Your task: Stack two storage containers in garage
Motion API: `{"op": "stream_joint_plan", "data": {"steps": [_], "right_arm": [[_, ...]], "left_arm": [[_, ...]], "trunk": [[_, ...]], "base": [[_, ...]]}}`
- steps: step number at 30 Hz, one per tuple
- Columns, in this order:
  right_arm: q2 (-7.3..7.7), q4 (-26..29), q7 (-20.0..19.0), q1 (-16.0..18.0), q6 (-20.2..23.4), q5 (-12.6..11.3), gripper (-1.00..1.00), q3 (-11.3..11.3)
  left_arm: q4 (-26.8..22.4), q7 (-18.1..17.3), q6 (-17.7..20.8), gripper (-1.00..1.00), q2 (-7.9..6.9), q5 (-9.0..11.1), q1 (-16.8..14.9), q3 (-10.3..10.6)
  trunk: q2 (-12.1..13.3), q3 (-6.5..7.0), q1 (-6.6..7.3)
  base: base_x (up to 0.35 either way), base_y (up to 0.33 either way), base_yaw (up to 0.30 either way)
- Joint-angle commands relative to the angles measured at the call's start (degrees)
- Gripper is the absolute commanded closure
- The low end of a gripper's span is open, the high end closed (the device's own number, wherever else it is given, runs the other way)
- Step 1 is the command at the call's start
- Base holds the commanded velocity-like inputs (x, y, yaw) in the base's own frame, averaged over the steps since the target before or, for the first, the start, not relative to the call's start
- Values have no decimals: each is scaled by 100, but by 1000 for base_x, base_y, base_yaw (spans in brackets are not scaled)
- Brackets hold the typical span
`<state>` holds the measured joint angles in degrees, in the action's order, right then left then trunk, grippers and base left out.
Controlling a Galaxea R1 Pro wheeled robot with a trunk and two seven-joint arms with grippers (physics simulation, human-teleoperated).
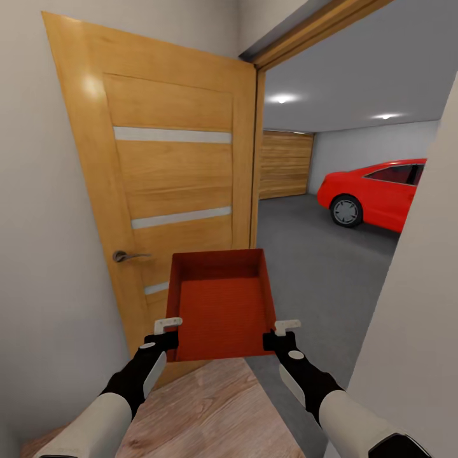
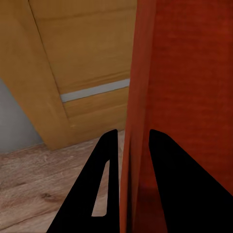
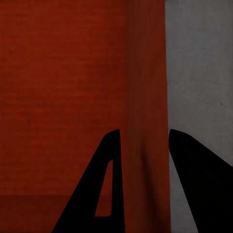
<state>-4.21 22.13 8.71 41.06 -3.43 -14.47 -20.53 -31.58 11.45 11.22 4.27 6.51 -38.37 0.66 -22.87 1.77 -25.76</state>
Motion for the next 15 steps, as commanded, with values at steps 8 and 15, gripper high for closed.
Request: {"op": "stream_joint_plan", "data": {"steps": [8,15], "right_arm": [[288,-315,138,4,-17,-94,100,49],[288,-312,157,3,-17,-95,100,49]], "left_arm": [[-37,50,28,100,-5,-18,-3,-40],[-39,50,30,100,-5,-18,-3,-40]], "trunk": [[-5,-2,-2],[-5,-2,-2]], "base": [[1,1,-173],[0,0,-260]]}}
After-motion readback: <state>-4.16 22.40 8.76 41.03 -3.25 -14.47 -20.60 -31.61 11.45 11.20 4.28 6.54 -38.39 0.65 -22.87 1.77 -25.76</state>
